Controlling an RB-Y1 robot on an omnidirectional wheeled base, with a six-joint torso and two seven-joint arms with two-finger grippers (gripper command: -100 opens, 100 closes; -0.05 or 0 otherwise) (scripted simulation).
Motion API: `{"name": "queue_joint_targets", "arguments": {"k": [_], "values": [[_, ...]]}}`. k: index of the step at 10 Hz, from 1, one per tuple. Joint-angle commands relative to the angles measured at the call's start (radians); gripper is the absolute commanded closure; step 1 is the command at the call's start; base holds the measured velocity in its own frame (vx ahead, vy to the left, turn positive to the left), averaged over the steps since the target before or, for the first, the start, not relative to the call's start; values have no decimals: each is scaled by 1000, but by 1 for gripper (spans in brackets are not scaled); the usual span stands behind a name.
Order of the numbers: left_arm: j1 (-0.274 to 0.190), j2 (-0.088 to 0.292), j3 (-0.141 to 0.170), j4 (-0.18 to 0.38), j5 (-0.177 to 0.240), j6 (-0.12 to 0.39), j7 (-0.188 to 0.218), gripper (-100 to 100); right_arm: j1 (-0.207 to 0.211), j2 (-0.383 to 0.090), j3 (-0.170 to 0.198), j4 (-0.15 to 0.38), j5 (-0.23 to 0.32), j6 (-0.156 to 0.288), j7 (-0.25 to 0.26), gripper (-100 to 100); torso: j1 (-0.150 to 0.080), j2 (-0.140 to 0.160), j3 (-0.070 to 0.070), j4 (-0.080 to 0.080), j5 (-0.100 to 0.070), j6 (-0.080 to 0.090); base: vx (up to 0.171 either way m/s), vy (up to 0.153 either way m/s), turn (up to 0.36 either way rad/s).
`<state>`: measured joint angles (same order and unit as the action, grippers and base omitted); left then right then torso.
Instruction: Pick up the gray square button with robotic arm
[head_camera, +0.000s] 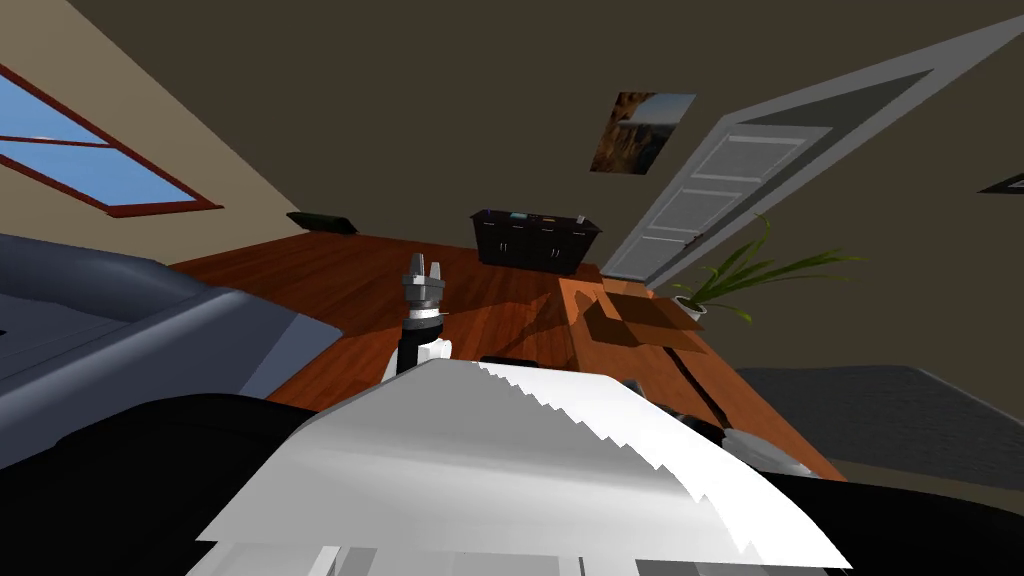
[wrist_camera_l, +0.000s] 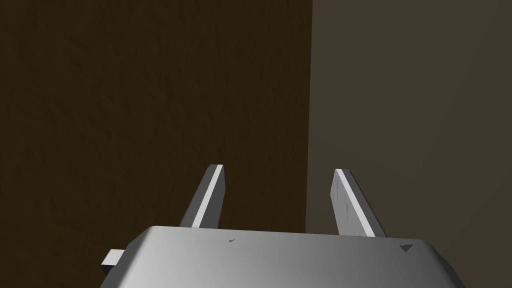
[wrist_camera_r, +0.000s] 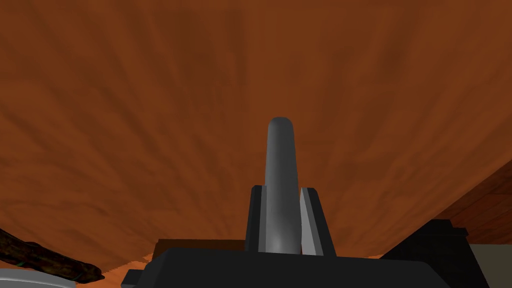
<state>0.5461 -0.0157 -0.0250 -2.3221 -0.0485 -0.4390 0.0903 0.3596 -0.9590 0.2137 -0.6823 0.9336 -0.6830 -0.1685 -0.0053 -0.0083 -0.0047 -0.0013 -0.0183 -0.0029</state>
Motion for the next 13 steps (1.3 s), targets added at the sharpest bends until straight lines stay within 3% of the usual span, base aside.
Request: {"name": "queue_joint_targets", "arguments": {"k": [1,2,4,5,7,8,9,11,12,13], "values": [[0,0,0,0,0,0,0,0,15,-10,50,-50,3,27,-38,100,0,0,0,0,0,0,13,0,42],[0,0,0,0,0,0,0,0,-29,-32,82,-39,-47,12,-1,100,-1,1,1,0,-3,-1,54,0,-398],[0,0,0,0,0,0,0,0,-72,-32,149,-39,-48,12,-1,100,-1,-1,-1,-1,-3,0,59,16,-177],[0,0,0,0,0,0,0,0,-95,-54,185,-16,-91,-4,28,100,-1,-2,-1,0,-4,-3,83,19,-313],[0,0,0,0,0,0,0,0,-158,-54,246,-8,-98,-4,37,100,-1,-4,-2,-1,-4,-1,58,14,-189],[0,0,0,0,0,0,0,0,-158,-54,267,-8,-98,-4,37,100,-2,-3,-1,0,-4,-4,3,0,58],[0,0,0,0,0,0,0,0,-202,-76,303,23,-147,-19,74,100,-2,-1,-1,0,-4,-4,53,6,-288],[0,0,0,0,0,0,0,0,-245,-76,366,23,-148,-19,74,100,-1,-3,-2,-1,-3,-2,57,16,-214],[0,0,0,0,0,0,0,0,-245,-76,375,23,-148,-19,74,100,-1,-2,-1,0,-3,-3,9,7,8],[0,0,0,0,0,0,0,0,-296,-98,414,54,-198,-34,112,100,-1,-1,0,0,-3,-4,57,21,-288]]}}
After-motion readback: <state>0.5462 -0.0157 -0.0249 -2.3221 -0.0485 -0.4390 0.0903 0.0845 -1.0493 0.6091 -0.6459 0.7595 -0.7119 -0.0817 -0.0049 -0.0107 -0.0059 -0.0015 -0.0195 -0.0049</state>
